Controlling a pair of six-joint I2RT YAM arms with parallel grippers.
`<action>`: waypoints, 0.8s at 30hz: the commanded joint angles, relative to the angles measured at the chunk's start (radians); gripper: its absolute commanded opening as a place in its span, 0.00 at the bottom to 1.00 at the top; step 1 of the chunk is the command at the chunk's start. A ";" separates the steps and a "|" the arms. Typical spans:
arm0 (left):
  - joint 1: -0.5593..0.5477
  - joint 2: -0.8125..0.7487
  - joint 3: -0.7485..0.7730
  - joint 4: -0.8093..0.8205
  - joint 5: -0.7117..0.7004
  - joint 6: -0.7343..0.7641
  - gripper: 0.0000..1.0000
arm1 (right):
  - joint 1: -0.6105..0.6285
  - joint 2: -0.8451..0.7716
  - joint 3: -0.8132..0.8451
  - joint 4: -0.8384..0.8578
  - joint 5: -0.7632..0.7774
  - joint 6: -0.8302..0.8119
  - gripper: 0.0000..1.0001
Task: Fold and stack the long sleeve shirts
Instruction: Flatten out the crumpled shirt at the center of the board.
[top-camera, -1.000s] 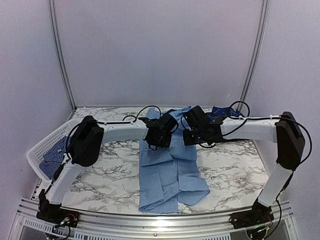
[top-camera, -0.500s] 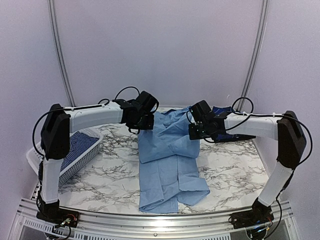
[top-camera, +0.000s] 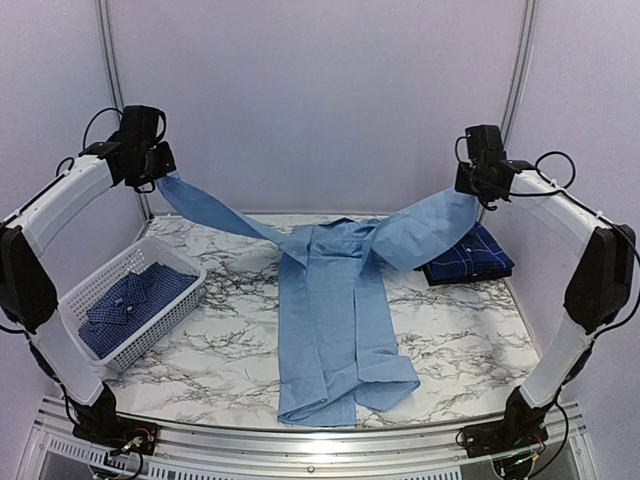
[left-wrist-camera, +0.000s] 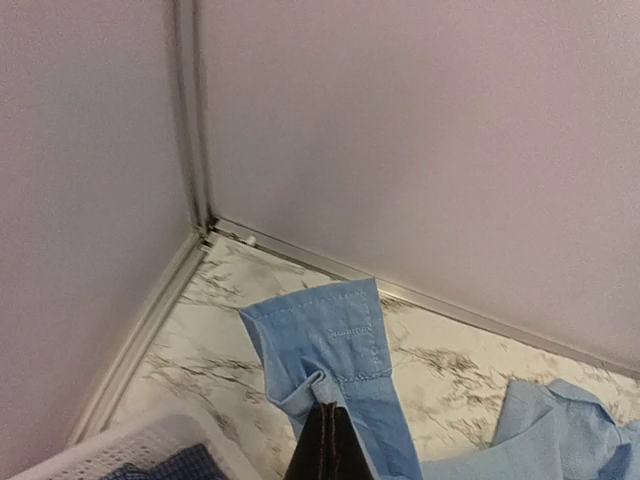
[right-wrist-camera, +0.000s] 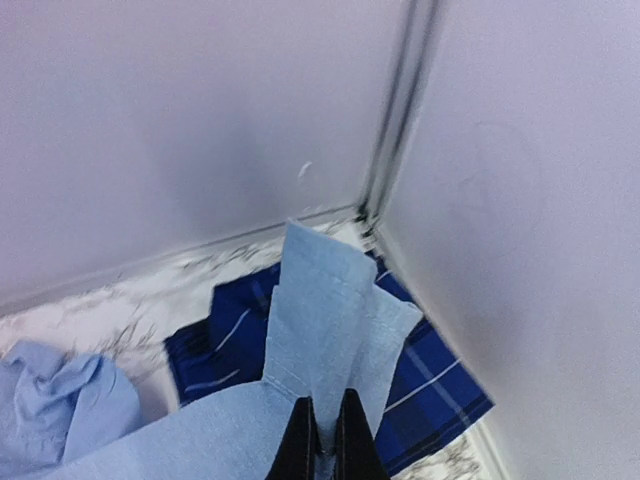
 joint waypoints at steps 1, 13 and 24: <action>0.088 -0.027 0.020 -0.057 -0.006 0.040 0.00 | -0.108 -0.037 0.109 -0.074 0.082 -0.044 0.00; 0.248 0.139 0.235 -0.148 0.037 0.049 0.00 | -0.296 -0.014 0.249 -0.096 0.055 -0.099 0.00; 0.318 0.281 0.489 -0.228 0.049 0.071 0.00 | -0.323 0.180 0.586 -0.133 -0.027 -0.130 0.00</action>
